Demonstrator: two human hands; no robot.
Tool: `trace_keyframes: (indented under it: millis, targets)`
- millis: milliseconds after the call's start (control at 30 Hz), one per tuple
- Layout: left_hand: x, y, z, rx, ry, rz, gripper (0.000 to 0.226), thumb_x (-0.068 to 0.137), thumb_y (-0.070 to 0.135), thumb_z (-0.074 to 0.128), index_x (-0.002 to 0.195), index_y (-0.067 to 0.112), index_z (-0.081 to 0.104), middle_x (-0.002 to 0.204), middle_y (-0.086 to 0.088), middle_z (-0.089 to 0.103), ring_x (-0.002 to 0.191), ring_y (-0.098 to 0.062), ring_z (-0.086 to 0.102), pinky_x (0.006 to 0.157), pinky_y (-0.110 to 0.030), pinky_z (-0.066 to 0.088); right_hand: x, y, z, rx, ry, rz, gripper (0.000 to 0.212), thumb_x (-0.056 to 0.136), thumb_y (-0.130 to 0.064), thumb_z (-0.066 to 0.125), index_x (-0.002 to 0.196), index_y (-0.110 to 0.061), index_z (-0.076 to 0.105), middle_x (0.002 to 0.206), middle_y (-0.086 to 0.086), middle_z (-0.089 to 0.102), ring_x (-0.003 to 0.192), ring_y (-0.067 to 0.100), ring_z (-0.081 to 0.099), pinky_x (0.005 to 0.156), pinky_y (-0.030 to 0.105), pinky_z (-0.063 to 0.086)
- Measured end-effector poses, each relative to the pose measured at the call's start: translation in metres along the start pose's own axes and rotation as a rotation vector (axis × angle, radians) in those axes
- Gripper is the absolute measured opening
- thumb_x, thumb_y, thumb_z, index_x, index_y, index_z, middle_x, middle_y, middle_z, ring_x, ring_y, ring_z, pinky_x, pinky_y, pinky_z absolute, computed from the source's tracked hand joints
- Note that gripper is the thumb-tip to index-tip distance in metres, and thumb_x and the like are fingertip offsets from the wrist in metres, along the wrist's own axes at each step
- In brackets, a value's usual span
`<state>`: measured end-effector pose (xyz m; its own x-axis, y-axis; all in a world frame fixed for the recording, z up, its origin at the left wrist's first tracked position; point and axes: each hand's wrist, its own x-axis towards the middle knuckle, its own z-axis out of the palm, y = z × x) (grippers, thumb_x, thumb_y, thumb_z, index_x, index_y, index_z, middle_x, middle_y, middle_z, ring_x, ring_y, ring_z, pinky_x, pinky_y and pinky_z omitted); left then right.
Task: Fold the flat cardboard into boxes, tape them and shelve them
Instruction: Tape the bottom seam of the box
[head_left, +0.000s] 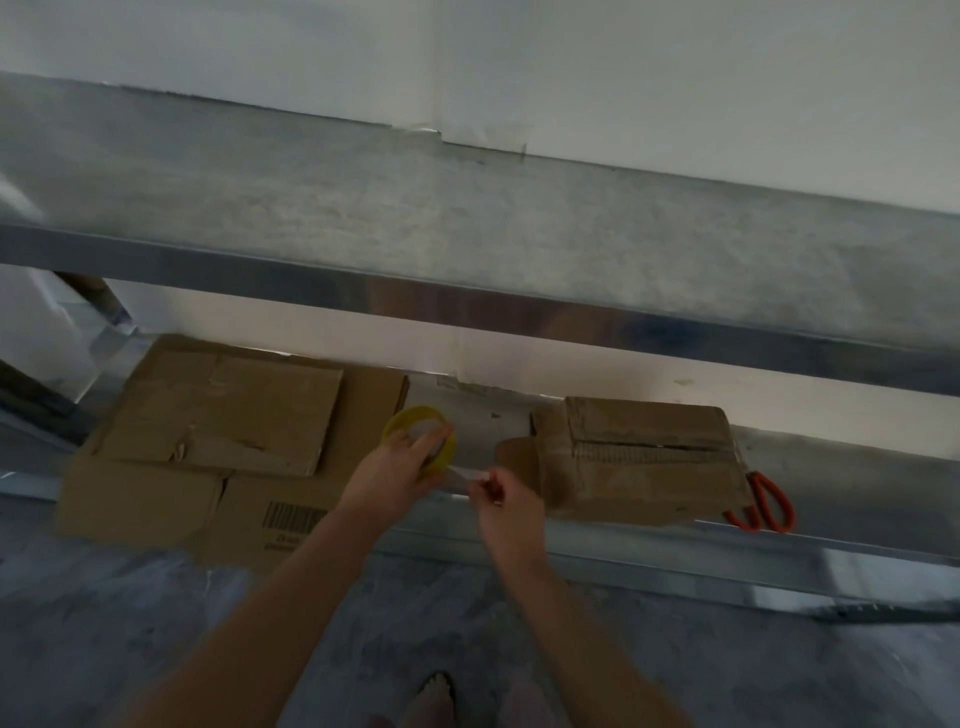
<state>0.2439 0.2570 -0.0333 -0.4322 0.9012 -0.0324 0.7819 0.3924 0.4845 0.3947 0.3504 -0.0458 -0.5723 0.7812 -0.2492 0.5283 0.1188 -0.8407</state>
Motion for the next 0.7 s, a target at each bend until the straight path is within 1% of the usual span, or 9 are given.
trace_keyframes:
  millis: [67, 133, 167, 233, 300, 433, 500, 600, 700]
  targets:
    - [0.008, -0.004, 0.01, 0.07, -0.026, 0.042, 0.065, 0.087, 0.027, 0.066, 0.145, 0.023, 0.038, 0.098, -0.007, 0.065, 0.102, -0.028, 0.054, 0.072, -0.04, 0.051, 0.008, 0.005, 0.007, 0.057, 0.037, 0.132, 0.011, 0.09, -0.026, 0.068, 0.08, -0.025, 0.063, 0.075, -0.012, 0.062, 0.075, 0.007, 0.059, 0.066, 0.019, 0.043]
    - [0.014, -0.008, 0.018, 0.107, -0.045, 0.072, 0.061, 0.084, 0.022, 0.07, 0.14, 0.016, 0.047, 0.096, -0.011, 0.067, 0.102, -0.033, 0.056, 0.072, -0.041, 0.051, 0.015, 0.008, 0.015, 0.127, 0.054, 0.261, 0.012, 0.089, -0.024, 0.068, 0.078, -0.024, 0.062, 0.079, -0.005, 0.065, 0.081, 0.017, 0.064, 0.075, 0.032, 0.052]
    - [0.018, -0.011, 0.022, 0.115, -0.055, 0.075, 0.058, 0.083, 0.021, 0.07, 0.137, 0.013, 0.05, 0.101, -0.013, 0.067, 0.105, -0.035, 0.056, 0.074, -0.041, 0.051, 0.018, 0.009, 0.021, 0.157, 0.052, 0.325, 0.013, 0.089, -0.024, 0.068, 0.078, -0.024, 0.062, 0.083, -0.001, 0.067, 0.085, 0.021, 0.066, 0.08, 0.038, 0.055]
    - [0.023, -0.019, 0.031, 0.106, -0.081, 0.054, 0.055, 0.084, 0.02, 0.069, 0.135, 0.012, 0.052, 0.119, -0.014, 0.063, 0.115, -0.034, 0.053, 0.086, -0.04, 0.049, 0.022, 0.013, 0.032, 0.163, 0.049, 0.412, 0.013, 0.089, -0.024, 0.067, 0.078, -0.023, 0.061, 0.088, 0.004, 0.069, 0.088, 0.025, 0.068, 0.085, 0.042, 0.056]
    - [0.026, -0.025, 0.039, 0.094, -0.129, -0.008, 0.057, 0.087, 0.019, 0.066, 0.141, 0.016, 0.046, 0.132, -0.01, 0.052, 0.121, -0.031, 0.047, 0.095, -0.039, 0.044, 0.024, 0.017, 0.043, 0.155, 0.079, 0.457, 0.013, 0.09, -0.023, 0.065, 0.078, -0.02, 0.061, 0.087, 0.004, 0.068, 0.086, 0.024, 0.068, 0.083, 0.043, 0.057]
    - [0.028, -0.031, 0.046, 0.103, -0.173, -0.046, 0.058, 0.09, 0.021, 0.065, 0.143, 0.021, 0.042, 0.139, -0.009, 0.039, 0.121, -0.028, 0.042, 0.097, -0.037, 0.042, 0.027, 0.022, 0.055, 0.14, 0.171, 0.483, 0.008, 0.091, -0.021, 0.065, 0.085, -0.017, 0.061, 0.084, 0.003, 0.068, 0.082, 0.023, 0.069, 0.079, 0.042, 0.058]
    - [0.027, -0.031, 0.046, 0.137, -0.152, -0.032, 0.059, 0.089, 0.025, 0.065, 0.143, 0.024, 0.042, 0.142, -0.008, 0.036, 0.123, -0.028, 0.039, 0.101, -0.037, 0.039, 0.031, 0.02, 0.056, 0.111, 0.2, 0.502, 0.013, 0.091, -0.024, 0.065, 0.091, -0.015, 0.056, 0.084, 0.002, 0.065, 0.081, 0.023, 0.067, 0.075, 0.04, 0.058]
    - [0.026, -0.032, 0.044, 0.24, -0.132, -0.017, 0.065, 0.086, 0.033, 0.067, 0.144, 0.03, 0.039, 0.147, -0.007, 0.033, 0.132, -0.032, 0.032, 0.109, -0.042, 0.033, 0.036, 0.021, 0.057, 0.005, 0.205, 0.501, 0.019, 0.092, -0.027, 0.064, 0.092, -0.015, 0.05, 0.078, -0.002, 0.058, 0.072, 0.018, 0.058, 0.063, 0.03, 0.046]
    - [0.021, -0.037, 0.045, 0.323, -0.178, -0.006, 0.074, 0.088, 0.043, 0.063, 0.15, 0.037, 0.024, 0.155, -0.002, 0.021, 0.143, -0.032, 0.016, 0.113, -0.045, 0.026, 0.036, 0.021, 0.059, -0.065, 0.199, 0.492, 0.016, 0.094, -0.028, 0.059, 0.09, -0.017, 0.048, 0.071, -0.005, 0.052, 0.061, 0.013, 0.047, 0.058, 0.026, 0.037]
